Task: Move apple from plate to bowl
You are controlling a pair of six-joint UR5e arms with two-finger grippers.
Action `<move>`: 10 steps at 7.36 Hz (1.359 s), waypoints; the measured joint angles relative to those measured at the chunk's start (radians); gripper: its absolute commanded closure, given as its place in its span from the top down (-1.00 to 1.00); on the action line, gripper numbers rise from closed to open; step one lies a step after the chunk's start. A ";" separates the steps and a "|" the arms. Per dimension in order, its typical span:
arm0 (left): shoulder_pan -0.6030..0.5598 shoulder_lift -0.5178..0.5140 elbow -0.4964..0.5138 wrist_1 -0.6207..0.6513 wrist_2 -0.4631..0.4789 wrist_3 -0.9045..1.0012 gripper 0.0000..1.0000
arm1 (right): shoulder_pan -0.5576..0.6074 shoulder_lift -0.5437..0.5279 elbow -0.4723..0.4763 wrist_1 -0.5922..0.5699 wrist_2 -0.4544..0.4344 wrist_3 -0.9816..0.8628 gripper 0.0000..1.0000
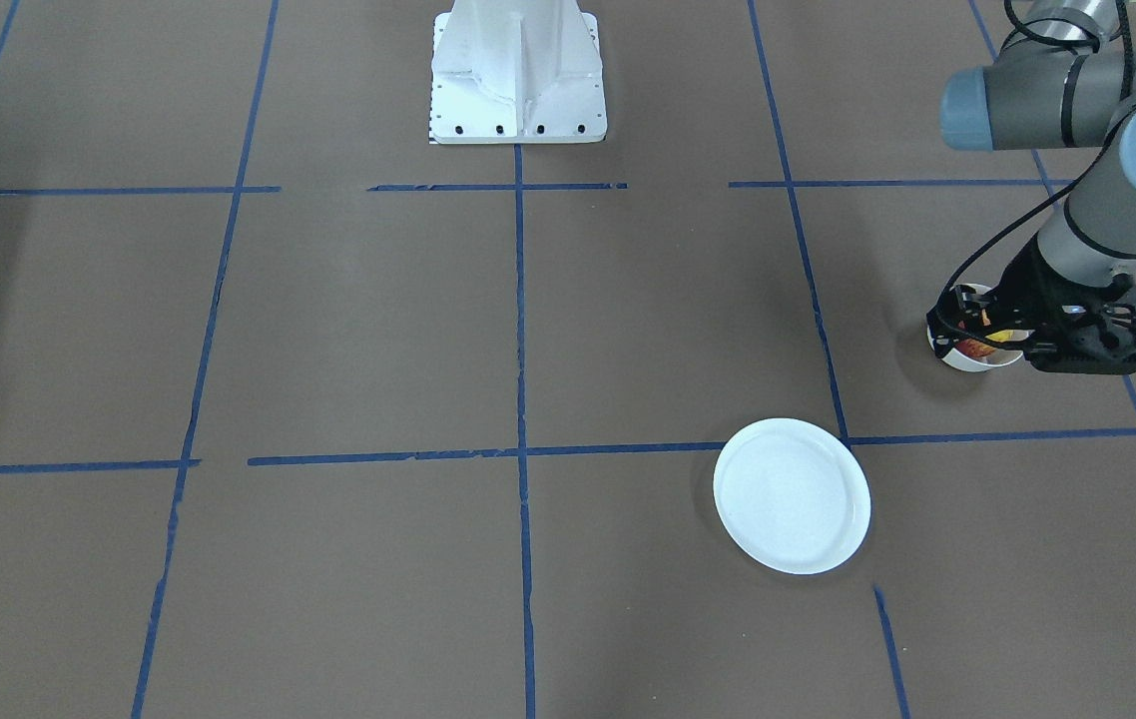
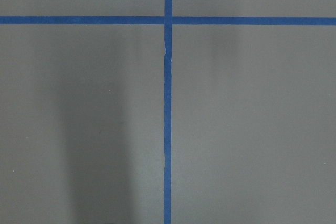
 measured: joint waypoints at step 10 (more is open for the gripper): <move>-0.491 0.237 0.298 -0.038 -0.183 0.735 1.00 | 0.000 0.000 0.000 0.000 0.000 0.001 1.00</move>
